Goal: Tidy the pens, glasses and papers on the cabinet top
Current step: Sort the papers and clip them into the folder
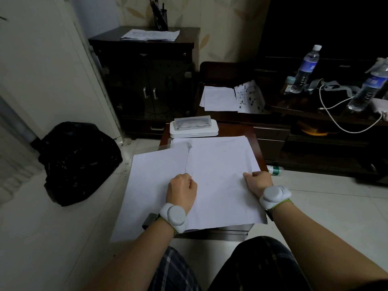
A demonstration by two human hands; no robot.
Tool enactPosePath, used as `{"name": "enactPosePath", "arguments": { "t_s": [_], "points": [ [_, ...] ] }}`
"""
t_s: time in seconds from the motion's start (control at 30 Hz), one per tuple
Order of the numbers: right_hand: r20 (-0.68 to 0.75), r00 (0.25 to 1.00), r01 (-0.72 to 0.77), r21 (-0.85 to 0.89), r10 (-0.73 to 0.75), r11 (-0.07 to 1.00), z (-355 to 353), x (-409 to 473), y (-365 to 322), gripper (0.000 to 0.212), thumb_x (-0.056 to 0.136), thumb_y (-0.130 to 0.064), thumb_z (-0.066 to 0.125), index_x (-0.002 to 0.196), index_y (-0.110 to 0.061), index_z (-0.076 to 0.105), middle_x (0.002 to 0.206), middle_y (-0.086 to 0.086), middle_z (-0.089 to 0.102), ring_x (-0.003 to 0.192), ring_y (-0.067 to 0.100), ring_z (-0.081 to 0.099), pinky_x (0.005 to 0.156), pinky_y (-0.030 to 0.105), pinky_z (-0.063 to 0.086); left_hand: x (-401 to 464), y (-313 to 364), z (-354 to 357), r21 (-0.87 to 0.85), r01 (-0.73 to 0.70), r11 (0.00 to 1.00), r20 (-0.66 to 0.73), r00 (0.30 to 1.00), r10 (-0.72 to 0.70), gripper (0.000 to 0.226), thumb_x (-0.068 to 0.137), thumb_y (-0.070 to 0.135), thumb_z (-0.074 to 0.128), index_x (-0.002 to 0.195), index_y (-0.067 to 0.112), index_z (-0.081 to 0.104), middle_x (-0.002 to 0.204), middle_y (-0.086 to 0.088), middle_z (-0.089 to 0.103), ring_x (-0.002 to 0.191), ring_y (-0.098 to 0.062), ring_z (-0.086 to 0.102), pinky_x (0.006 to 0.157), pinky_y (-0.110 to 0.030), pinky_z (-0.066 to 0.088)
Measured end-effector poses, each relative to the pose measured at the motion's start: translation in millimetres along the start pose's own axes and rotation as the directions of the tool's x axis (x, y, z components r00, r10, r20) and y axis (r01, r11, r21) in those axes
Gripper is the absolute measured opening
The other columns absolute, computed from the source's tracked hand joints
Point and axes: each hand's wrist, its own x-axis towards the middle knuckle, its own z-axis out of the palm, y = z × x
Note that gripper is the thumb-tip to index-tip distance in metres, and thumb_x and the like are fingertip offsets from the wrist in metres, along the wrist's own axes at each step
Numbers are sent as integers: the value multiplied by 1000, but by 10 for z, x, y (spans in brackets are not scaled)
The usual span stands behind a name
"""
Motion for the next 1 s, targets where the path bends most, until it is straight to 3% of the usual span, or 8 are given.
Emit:
{"name": "enactPosePath", "arguments": {
  "t_s": [0.2,0.37,0.47,0.53,0.7,0.77,0.83,1.0],
  "points": [
    [-21,999,44,-13,-44,999,21,-28,40,39,90,-23,57,95,16,63,88,34,60,71,33,52,66,26,35,11,-14,-10,-2,-28,1000,-8,1000,28,21,85,4,51,68,-6,59,63,-10,49,62,-24,47,62,-38,47],
    [1,993,119,-20,-119,993,25,-57,20,39,92,-22,56,96,16,62,101,34,62,96,46,58,67,31,42,-14,-21,4,-11,-52,999,-2,999,52,21,85,3,52,66,-5,57,61,-8,46,60,-23,47,61,-39,49],
    [15,991,132,-3,-132,991,48,-56,0,40,92,-24,55,92,16,61,84,33,60,72,34,53,66,32,41,-36,0,-13,-18,-75,997,11,997,75,21,85,4,53,67,-4,57,60,-2,43,60,-20,44,59,-33,45],
    [26,991,131,15,-131,991,69,-65,-19,40,92,-22,55,79,15,57,71,22,50,70,22,41,64,28,34,-41,12,-25,-15,-93,996,17,996,93,24,85,3,52,61,2,51,56,4,35,58,-19,41,56,-29,38],
    [11,994,112,46,-112,993,138,-102,-55,39,92,-20,56,79,16,58,78,34,53,68,34,44,63,26,30,-47,29,-42,-11,-91,996,15,996,91,30,84,3,52,59,10,38,54,11,28,57,-17,37,56,-24,30],
    [-11,995,101,44,-100,994,182,-92,-59,41,92,-19,55,66,12,55,63,26,45,67,26,39,63,27,29,-44,42,-44,-13,-87,996,3,996,87,29,83,2,52,58,9,39,54,11,28,57,-18,37,56,-26,31],
    [-53,995,88,10,-87,996,210,-89,-72,48,93,-17,54,50,-5,36,53,10,32,62,22,33,64,28,28,-30,55,-54,-4,-85,996,4,996,85,27,83,1,52,58,8,43,54,7,30,58,-19,38,56,-29,36],
    [-69,994,79,2,-79,997,208,-113,-87,51,92,-15,54,49,-11,28,51,7,28,53,23,27,63,28,27,27,72,-79,25,-84,996,17,996,83,25,84,2,49,60,4,47,59,-2,38,60,-22,41,57,-34,38]
  ]
}}
